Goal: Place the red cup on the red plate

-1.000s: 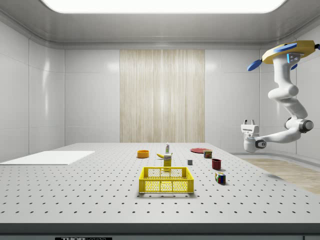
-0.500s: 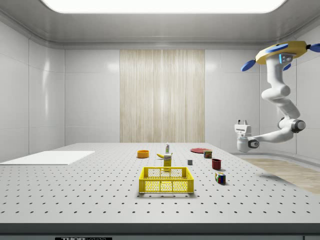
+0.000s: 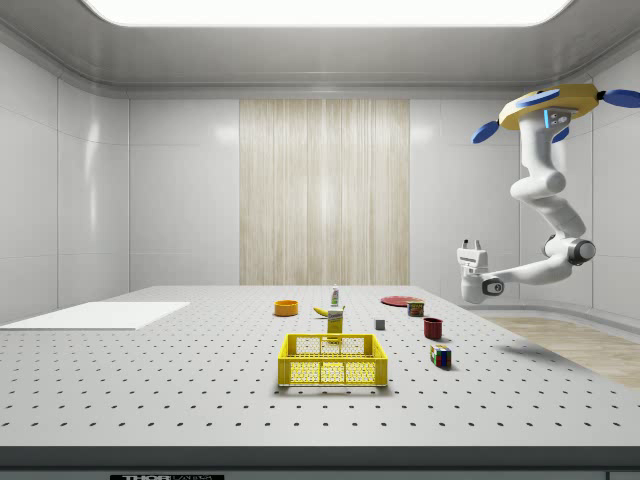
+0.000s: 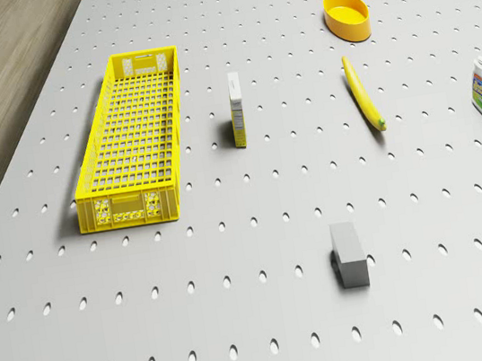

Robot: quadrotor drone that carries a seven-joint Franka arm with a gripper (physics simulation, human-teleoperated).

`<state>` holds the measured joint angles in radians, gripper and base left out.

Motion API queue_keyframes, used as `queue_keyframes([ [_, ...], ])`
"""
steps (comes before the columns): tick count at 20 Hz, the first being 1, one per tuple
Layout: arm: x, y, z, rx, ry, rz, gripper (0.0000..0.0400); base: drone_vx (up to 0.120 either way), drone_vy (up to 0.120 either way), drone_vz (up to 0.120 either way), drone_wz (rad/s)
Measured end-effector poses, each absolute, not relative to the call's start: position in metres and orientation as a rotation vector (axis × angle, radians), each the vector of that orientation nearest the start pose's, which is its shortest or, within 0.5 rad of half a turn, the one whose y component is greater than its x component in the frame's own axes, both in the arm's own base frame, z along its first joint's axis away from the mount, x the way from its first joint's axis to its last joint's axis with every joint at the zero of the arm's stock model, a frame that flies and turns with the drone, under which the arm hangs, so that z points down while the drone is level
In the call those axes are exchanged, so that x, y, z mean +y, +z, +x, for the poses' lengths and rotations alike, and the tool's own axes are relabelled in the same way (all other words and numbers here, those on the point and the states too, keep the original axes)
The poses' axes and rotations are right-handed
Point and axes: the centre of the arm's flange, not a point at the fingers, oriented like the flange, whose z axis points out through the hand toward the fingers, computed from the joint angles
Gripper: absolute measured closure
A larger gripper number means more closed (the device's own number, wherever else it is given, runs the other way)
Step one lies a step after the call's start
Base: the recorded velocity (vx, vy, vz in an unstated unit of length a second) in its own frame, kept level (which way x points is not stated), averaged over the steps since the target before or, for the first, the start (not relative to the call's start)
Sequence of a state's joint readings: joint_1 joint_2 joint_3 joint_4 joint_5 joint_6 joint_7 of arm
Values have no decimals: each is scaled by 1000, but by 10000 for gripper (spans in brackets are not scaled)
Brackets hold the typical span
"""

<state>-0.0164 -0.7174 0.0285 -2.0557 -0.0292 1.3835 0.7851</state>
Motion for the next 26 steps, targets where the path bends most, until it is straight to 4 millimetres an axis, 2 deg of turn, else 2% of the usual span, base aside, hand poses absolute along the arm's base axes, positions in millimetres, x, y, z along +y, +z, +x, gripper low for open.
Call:
queue_keyframes([
  [6,13,690,301,1241,-155,-2992,0,120,0,0,0],
  [11,29,687,301,1299,-280,-3129,0,120,0,0,0],
  [14,47,679,301,1363,-434,-3279,0,120,0,0,0],
  [17,71,661,302,1457,-708,-3496,0,120,0,0,0],
  [19,87,639,302,1533,-1005,-3668,0,120,0,-100,0],
  [21,97,609,303,1606,-1436,-3825,0,120,0,-120,0],
  [23,97,574,304,1647,-2027,-3895,0,20,0,-120,0],
  [24,93,558,305,1645,-2380,-3869,0,0,0,-120,0],
  [26,78,531,306,1571,-3159,-3648,0,0,0,-120,0],
])
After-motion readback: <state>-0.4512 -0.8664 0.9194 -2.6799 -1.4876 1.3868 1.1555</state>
